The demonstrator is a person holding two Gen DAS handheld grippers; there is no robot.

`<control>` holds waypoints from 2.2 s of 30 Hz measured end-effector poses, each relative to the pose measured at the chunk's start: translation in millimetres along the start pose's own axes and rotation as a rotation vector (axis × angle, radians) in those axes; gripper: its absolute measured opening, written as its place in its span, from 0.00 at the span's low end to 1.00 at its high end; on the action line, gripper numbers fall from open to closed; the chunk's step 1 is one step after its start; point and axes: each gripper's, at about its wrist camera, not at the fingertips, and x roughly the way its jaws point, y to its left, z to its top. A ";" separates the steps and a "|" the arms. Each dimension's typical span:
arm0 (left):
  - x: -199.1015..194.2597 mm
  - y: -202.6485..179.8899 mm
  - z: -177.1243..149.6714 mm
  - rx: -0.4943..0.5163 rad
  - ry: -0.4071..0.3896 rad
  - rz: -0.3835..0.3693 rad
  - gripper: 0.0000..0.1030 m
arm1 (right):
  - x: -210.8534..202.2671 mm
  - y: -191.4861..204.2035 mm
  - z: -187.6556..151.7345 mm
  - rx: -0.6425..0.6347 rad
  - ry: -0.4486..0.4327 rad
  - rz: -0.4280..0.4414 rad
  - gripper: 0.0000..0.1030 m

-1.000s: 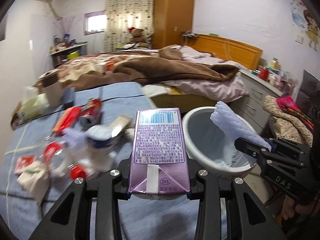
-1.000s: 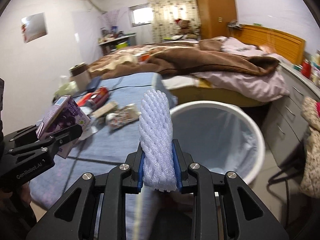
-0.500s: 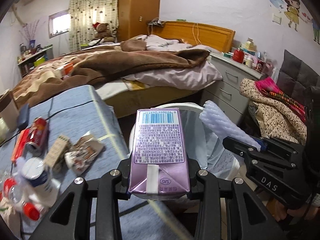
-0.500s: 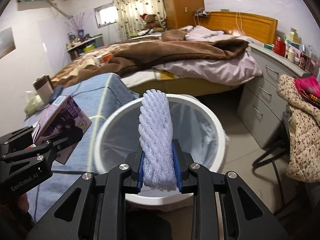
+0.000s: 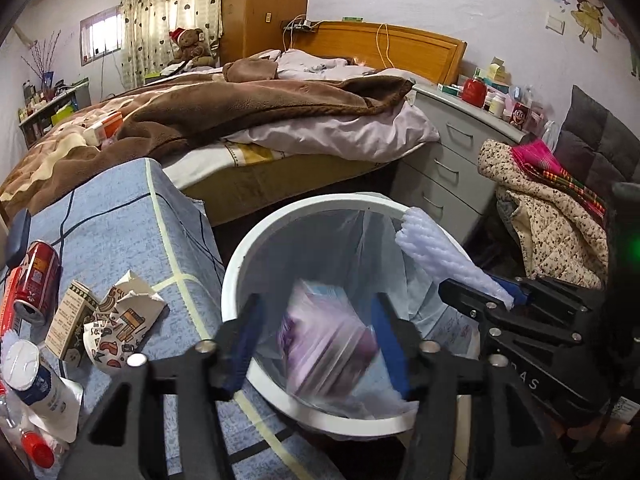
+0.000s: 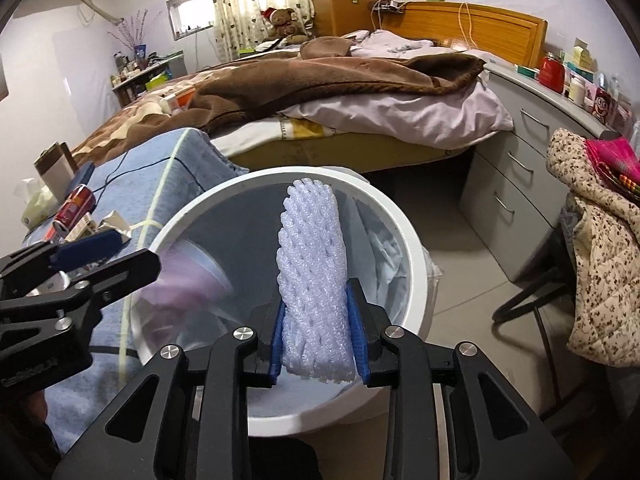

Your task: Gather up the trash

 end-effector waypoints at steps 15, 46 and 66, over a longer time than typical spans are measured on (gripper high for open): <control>-21.1 14.2 -5.4 -0.034 -0.035 0.031 0.60 | -14.9 0.2 6.5 0.016 -0.036 -0.002 0.51; -113.8 127.4 -72.4 -0.221 -0.160 0.234 0.74 | -34.9 112.5 5.5 -0.130 -0.241 0.226 0.64; -166.9 226.3 -134.2 -0.406 -0.146 0.467 0.86 | -1.0 206.0 3.6 -0.274 -0.119 0.439 0.70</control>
